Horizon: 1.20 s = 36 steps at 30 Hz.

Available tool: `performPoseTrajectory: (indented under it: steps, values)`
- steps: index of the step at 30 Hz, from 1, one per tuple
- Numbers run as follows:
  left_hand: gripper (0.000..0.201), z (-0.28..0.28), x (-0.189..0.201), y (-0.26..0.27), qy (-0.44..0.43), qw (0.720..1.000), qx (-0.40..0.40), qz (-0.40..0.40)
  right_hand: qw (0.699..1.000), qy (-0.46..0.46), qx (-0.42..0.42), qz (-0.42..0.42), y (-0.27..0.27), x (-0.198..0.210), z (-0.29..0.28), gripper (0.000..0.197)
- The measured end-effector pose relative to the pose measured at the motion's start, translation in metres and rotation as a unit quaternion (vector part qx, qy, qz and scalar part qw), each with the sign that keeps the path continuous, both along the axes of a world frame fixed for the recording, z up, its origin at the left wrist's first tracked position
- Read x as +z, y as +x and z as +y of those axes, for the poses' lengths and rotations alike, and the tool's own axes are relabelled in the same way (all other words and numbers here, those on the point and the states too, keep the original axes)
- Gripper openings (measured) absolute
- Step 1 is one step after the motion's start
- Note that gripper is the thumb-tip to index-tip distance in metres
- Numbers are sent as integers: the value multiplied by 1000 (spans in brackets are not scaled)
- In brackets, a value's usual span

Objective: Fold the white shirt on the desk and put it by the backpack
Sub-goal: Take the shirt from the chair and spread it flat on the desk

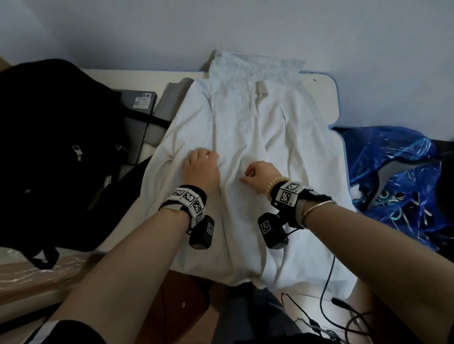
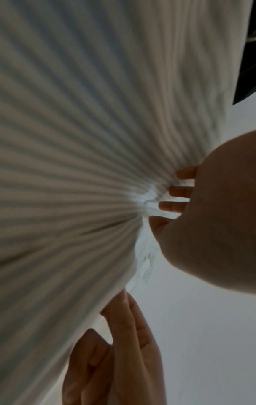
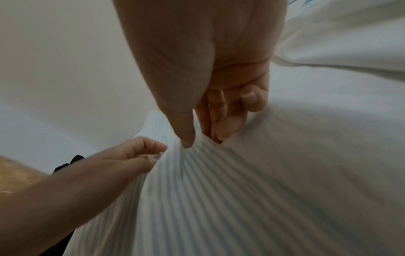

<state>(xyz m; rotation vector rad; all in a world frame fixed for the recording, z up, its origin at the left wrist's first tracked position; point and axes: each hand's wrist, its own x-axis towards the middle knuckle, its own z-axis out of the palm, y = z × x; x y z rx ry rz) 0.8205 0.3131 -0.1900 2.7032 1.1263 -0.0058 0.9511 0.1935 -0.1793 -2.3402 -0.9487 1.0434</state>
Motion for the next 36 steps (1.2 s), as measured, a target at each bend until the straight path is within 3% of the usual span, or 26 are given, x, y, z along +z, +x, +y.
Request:
performPoseTrajectory:
  steps: [4, 9, 12, 16, 19, 26, 31, 33, 36]
  values:
    - [45, 2, -1, -29, -49, 995, -26, 89, 999, -23, 3, -31, -19, 4, -5, 18]
    - [53, 18, -2, -47, -111, 976, -12, 187, 995, -49, -80, -43, -26, 21, -28, 15]
    - [55, 19, -1, -46, -132, 969, -9, 208, 987, -82, -132, -49, -19, 29, -56, 28]
    - [59, 9, 0, -47, -136, 969, 1, 204, 989, -91, -113, -26, -25, 29, -84, 32]
    - [61, -3, 4, -55, -119, 981, 10, 155, 991, -89, -99, -11, -38, 27, -94, 38]
    - [50, -50, 8, -97, -70, 994, -77, 13, 993, -114, -15, 37, -66, 15, -125, 40]
    - [58, -88, 5, -135, -53, 992, -113, 32, 987, -153, 42, 19, -91, 13, -151, 23]
    - [64, -100, 0, -150, -67, 992, -95, 54, 990, -128, 49, 9, -98, 11, -160, 20]
    - [66, -107, -10, -172, -97, 986, -50, 124, 993, -63, 72, 67, -112, 14, -172, 11]
